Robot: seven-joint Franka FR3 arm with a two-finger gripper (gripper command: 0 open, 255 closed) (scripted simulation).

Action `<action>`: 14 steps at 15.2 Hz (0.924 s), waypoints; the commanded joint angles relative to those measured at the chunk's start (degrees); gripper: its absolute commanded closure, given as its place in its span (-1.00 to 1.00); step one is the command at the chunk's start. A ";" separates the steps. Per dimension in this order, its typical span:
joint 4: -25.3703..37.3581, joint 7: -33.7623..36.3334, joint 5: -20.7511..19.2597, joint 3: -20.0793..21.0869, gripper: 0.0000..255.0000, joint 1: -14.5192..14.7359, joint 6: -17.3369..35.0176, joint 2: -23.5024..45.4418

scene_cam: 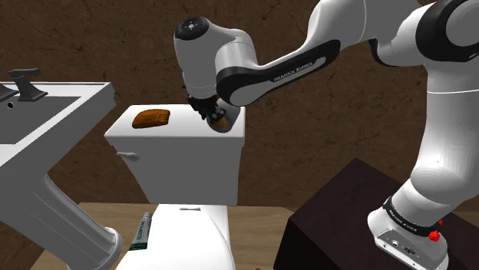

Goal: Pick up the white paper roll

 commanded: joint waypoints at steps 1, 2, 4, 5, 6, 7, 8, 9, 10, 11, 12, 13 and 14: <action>0.00 0.02 -0.03 -0.02 1.00 0.02 0.03 0.04; 0.01 0.01 -0.02 -0.02 1.00 0.02 0.02 0.04; 0.00 0.01 -0.02 -0.02 1.00 0.01 0.03 0.04; -0.01 0.01 -0.02 -0.02 1.00 0.01 0.03 0.04; -0.17 0.00 0.12 0.11 1.00 -0.14 0.04 -0.17; 0.31 -0.38 0.42 0.28 1.00 -0.16 -0.45 -0.39; 0.81 -0.76 0.71 0.44 1.00 -0.15 -0.97 -0.59; 1.33 -1.13 0.99 0.60 1.00 -0.14 -1.48 -0.78; 1.86 -1.51 1.26 0.74 1.00 -0.12 -2.01 -0.96; 2.41 -1.88 1.52 0.88 1.00 -0.08 -2.54 -1.13; 2.98 -2.25 1.77 1.01 1.00 -0.03 -3.09 -1.29; 3.56 -2.61 2.00 1.13 1.00 0.04 -3.64 -1.43; 4.16 -2.97 2.22 1.23 1.00 0.12 -4.20 -1.57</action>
